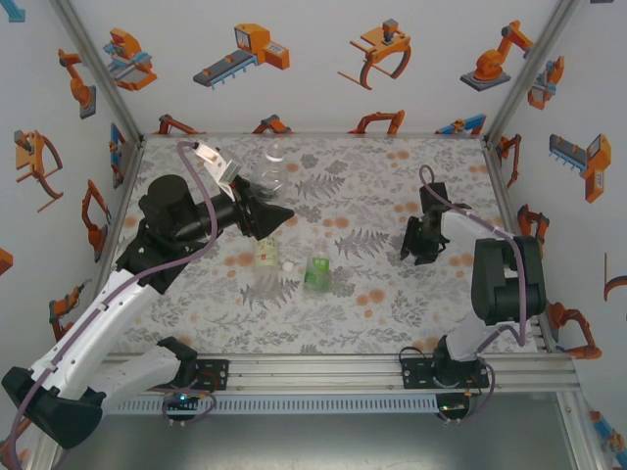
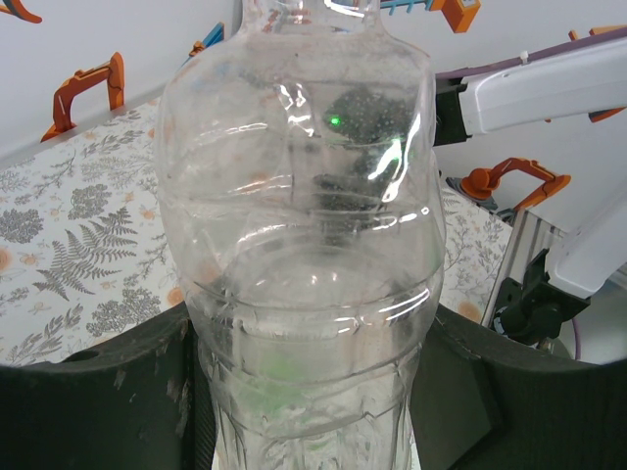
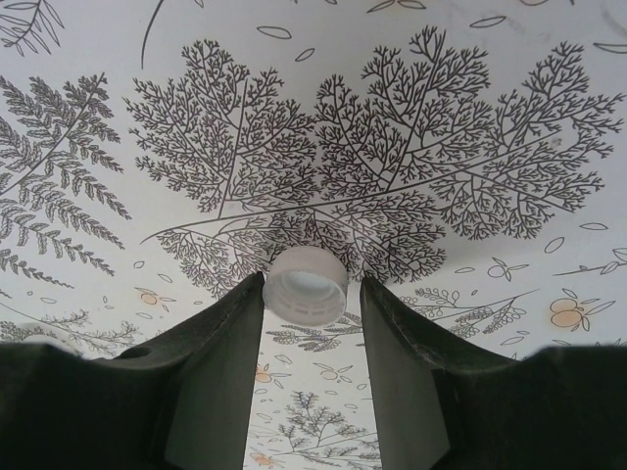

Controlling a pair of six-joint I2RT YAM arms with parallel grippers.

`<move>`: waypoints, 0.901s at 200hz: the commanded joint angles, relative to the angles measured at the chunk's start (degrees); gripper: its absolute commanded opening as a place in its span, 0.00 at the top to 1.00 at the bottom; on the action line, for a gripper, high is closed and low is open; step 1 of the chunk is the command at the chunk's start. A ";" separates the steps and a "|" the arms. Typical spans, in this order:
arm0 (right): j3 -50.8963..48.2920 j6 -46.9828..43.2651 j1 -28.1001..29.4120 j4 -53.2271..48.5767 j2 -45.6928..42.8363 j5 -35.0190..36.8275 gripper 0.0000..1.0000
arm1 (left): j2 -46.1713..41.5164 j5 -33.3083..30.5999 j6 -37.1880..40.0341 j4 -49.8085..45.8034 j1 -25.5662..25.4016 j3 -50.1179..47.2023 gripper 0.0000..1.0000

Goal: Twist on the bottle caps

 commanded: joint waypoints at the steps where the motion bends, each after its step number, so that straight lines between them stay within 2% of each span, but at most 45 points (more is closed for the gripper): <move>1: 0.49 -0.04 0.15 -0.94 -1.48 -0.15 0.56 | -0.56 0.00 0.24 1.50 0.16 0.19 1.00; 45: 2.46 0.05 0.24 -2.79 -4.27 -1.02 0.55 | -0.09 0.31 -0.02 1.95 0.16 0.29 1.00; 82: 2.43 0.36 0.24 -2.19 -3.39 -2.28 0.46 | 0.12 0.49 -0.16 2.34 0.16 0.39 1.00; 180: 2.30 0.62 0.33 -0.69 -1.20 -2.98 0.47 | 0.48 0.53 0.06 2.07 0.18 0.72 1.00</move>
